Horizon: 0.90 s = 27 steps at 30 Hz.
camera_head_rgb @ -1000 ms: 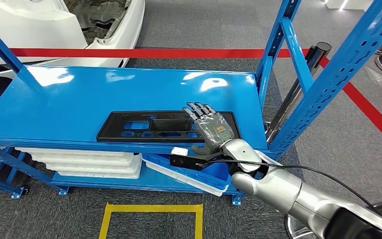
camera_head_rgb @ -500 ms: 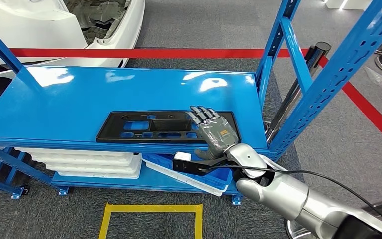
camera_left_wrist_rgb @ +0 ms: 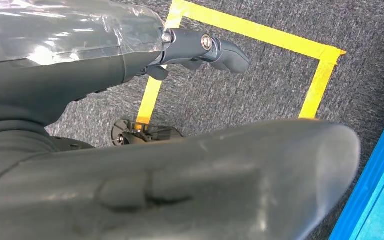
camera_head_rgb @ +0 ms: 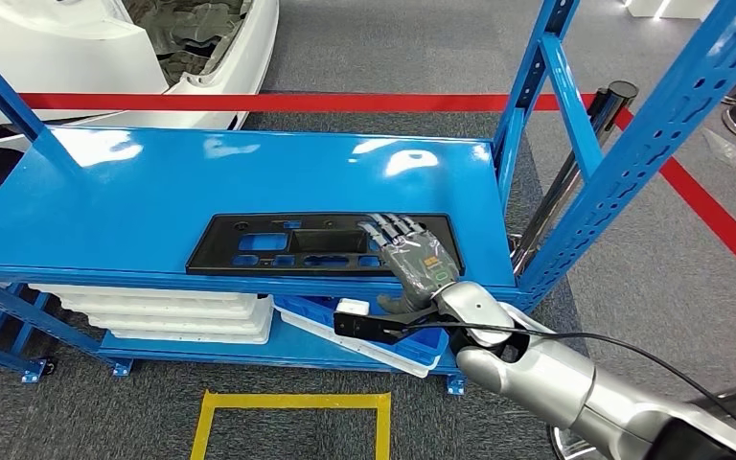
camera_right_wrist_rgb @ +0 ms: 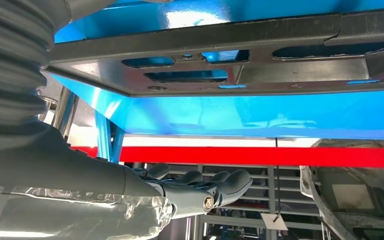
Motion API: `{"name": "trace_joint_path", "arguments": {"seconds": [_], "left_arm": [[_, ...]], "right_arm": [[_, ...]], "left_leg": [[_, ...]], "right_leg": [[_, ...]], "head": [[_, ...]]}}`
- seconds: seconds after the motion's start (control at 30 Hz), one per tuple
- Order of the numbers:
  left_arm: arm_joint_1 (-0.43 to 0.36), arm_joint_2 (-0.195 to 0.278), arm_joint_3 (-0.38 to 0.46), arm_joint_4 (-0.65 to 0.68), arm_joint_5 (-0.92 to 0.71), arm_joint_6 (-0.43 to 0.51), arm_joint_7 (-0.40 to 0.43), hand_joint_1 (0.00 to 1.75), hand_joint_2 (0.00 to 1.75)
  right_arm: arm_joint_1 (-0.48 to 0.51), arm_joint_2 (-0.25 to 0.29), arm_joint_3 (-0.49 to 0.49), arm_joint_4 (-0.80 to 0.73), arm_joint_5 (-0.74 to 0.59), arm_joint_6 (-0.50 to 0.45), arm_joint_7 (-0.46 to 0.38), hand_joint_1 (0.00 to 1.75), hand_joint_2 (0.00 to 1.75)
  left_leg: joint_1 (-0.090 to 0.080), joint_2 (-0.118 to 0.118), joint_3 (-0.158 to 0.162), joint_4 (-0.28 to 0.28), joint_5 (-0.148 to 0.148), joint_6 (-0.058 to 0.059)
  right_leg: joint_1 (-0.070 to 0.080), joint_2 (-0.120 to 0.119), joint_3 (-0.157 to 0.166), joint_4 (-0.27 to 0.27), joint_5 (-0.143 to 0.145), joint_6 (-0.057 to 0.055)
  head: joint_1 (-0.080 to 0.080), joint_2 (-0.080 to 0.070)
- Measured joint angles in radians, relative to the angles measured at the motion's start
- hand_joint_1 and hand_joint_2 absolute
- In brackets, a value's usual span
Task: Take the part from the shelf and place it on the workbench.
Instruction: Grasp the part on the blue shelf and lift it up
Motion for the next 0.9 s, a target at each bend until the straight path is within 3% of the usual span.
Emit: {"name": "trace_joint_path", "arguments": {"seconds": [0.9], "left_arm": [[0.003, 0.000, 0.000, 0.000, 0.000, -0.001, 0.000, 0.00, 0.00]], "right_arm": [[0.067, -0.046, -0.063, -0.019, 0.001, 0.037, 0.063, 0.00, 1.75]], "left_leg": [[0.000, 0.000, 0.000, 0.000, 0.000, 0.000]], "right_leg": [[0.000, 0.000, 0.000, 0.000, 0.000, 0.000]], "head": [[0.000, 0.000]]}}
